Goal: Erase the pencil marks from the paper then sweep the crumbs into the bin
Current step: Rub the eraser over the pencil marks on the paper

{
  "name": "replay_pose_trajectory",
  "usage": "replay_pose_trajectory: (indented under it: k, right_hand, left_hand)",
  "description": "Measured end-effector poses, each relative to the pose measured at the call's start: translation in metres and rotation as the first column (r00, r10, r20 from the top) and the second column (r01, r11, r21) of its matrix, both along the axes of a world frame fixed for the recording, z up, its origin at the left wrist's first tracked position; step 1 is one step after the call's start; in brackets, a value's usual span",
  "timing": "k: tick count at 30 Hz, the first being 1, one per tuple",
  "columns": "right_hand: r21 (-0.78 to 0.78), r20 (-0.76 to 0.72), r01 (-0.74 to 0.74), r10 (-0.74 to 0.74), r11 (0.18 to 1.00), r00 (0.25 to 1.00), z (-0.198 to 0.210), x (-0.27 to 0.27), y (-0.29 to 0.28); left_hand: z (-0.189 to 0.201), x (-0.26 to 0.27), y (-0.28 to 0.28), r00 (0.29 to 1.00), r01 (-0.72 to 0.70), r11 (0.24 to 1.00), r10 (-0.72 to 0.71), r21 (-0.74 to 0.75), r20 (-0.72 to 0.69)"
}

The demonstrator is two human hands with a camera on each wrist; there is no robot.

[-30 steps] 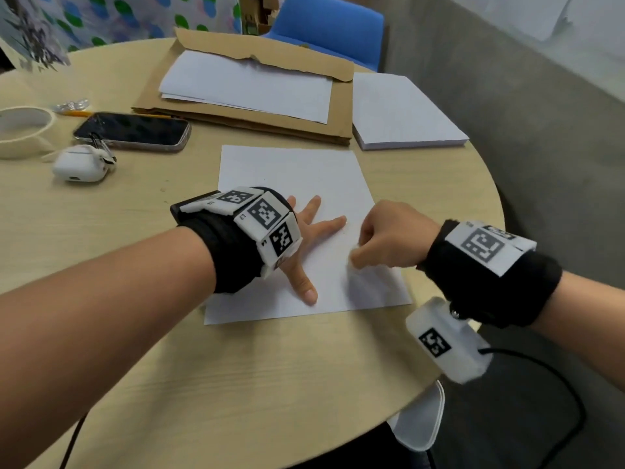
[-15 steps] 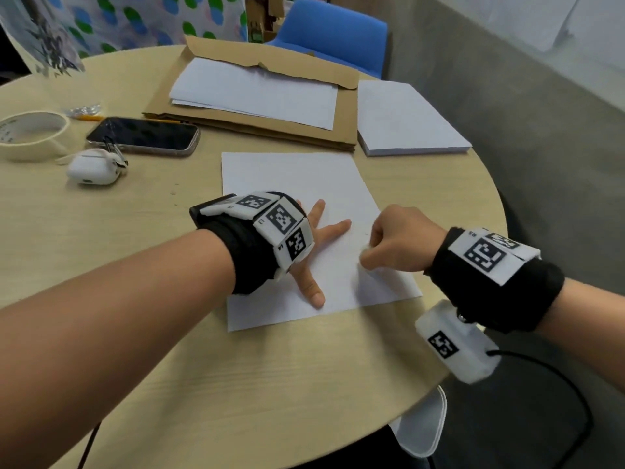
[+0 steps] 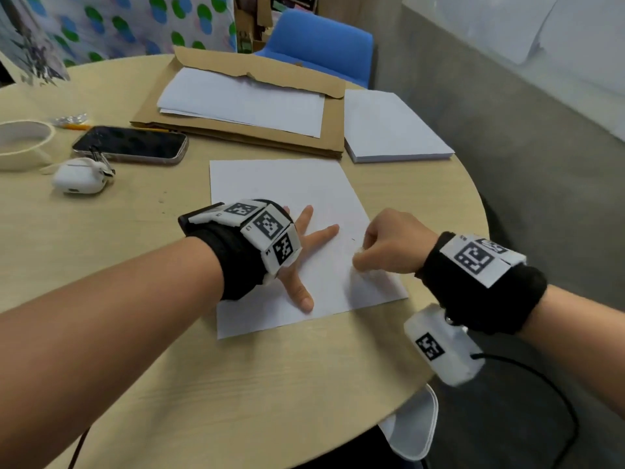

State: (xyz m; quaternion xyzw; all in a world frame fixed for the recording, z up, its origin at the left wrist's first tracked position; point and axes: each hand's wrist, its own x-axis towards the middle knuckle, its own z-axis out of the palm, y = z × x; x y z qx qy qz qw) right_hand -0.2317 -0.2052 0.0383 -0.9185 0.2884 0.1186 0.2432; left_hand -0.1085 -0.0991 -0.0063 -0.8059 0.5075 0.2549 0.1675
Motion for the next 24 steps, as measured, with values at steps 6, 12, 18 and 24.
replay_pose_trajectory:
  k: [6, 12, 18, 24]
  right_hand:
    - [-0.041, -0.031, -0.030, 0.029, 0.999, 0.999, -0.011, 0.002, 0.007]
    - [-0.089, -0.039, 0.010, -0.014, 0.996, 0.999, 0.004, -0.002, -0.007]
    - [0.020, -0.028, -0.053, 0.053, 0.998, 0.998, -0.018, 0.006, 0.017]
    - [0.181, -0.045, 0.207, -0.202, 0.961, 0.978, 0.001, -0.005, -0.034]
  left_hand:
    - [0.005, -0.002, 0.004, 0.999, 0.016, 1.000, -0.017, 0.016, 0.031]
    - [0.009, -0.002, 0.003, 0.999, 0.008, 0.999, -0.010, 0.049, 0.033]
    - [0.012, -0.008, 0.002, 0.998, 0.014, 0.998, -0.017, 0.059, 0.066]
    - [0.011, -0.006, 0.001, 0.999, -0.008, 0.999, 0.006, 0.044, 0.046]
